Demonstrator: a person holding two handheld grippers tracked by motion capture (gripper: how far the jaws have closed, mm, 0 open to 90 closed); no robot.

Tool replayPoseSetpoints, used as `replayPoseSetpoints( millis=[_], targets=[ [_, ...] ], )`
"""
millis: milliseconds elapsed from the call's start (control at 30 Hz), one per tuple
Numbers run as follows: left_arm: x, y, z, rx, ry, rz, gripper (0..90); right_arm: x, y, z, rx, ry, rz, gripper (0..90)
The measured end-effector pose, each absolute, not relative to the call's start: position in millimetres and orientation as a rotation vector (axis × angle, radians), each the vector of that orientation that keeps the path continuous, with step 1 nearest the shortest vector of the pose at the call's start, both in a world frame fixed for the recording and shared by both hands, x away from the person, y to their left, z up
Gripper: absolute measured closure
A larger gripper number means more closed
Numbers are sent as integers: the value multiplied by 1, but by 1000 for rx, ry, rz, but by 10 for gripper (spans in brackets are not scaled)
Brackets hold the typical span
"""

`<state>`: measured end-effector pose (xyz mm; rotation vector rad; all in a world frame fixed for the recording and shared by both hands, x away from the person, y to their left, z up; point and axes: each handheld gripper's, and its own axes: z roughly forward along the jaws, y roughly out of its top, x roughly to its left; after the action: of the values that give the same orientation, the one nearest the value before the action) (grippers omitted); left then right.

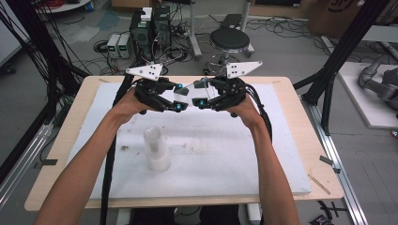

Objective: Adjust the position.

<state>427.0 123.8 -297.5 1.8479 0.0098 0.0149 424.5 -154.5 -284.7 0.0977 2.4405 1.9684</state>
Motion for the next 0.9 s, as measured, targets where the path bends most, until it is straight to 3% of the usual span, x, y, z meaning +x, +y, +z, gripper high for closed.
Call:
replayPoseSetpoints(
  millis=[300,367,433,900],
  targets=[
    [427,124,-298,1829,27,-11,392,425,-154,-285,97,2439,1957,324],
    [427,124,-297,1805,68,-18,274,424,-154,-285,101,2435,1945,325],
    [427,125,-296,1807,98,11,100,425,-155,-285,109,2436,1945,326],
    [424,134,-292,1827,153,81,88,425,-159,-284,134,2433,1918,327]
  ],
)
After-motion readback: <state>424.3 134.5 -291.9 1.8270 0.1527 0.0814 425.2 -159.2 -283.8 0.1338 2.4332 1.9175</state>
